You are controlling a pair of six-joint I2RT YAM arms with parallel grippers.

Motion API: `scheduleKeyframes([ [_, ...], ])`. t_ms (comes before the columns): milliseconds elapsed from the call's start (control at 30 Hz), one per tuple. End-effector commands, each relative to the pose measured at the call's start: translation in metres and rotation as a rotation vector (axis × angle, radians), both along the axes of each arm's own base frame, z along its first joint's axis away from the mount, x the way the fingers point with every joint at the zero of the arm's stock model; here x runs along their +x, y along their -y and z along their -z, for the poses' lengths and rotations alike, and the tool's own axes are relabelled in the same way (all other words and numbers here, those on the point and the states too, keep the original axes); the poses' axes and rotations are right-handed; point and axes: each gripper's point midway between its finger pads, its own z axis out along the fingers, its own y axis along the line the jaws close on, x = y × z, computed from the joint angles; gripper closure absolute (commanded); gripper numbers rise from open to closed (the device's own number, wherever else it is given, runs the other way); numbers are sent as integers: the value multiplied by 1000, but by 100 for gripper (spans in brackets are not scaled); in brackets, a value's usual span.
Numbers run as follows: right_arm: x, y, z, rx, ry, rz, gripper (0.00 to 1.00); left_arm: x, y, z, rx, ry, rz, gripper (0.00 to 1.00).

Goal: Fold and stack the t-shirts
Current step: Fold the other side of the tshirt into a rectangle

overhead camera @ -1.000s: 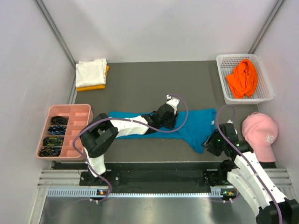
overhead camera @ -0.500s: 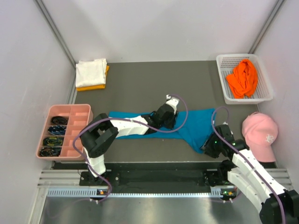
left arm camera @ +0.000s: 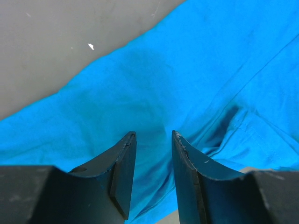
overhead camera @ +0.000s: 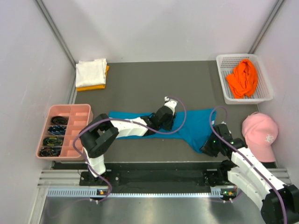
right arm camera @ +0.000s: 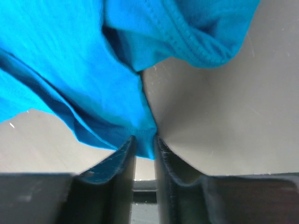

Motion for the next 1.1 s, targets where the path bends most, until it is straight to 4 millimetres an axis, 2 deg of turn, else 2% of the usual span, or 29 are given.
scheduleKeyframes([
  [0, 0, -1, 7, -7, 1, -2, 83, 11, 2, -30, -64, 71, -37, 59],
  [33, 0, -1, 7, -7, 1, -2, 89, 11, 2, -31, -65, 75, -37, 59],
  [67, 0, -1, 8, -8, -1, -2, 100, 13, 1, -31, -63, 80, -40, 59],
  [167, 2, 0, 6, -13, 6, -2, 100, 13, 2, -37, -62, 89, -37, 55],
  [200, 2, 0, 5, -15, 7, -1, 100, 14, 2, -40, -63, 93, -37, 48],
  [267, 3, 1, 4, -18, 11, 1, 100, 15, 9, -47, -74, 100, -11, 40],
  [333, 3, 1, 5, -18, 11, 3, 100, 16, 20, -54, -85, 104, 31, 39],
  [567, 2, 2, 5, -17, 14, 5, 100, 2, 57, -56, -112, 78, 158, 39],
  [733, 1, 3, 4, -18, 20, 10, 100, -9, 70, -53, -151, 39, 222, 42],
  [867, 2, 2, 3, -17, 22, 8, 100, -27, 82, -46, -170, -2, 305, 43],
  [1067, 1, 3, 4, -19, 19, 5, 100, -42, 90, -39, -183, -32, 371, 44],
])
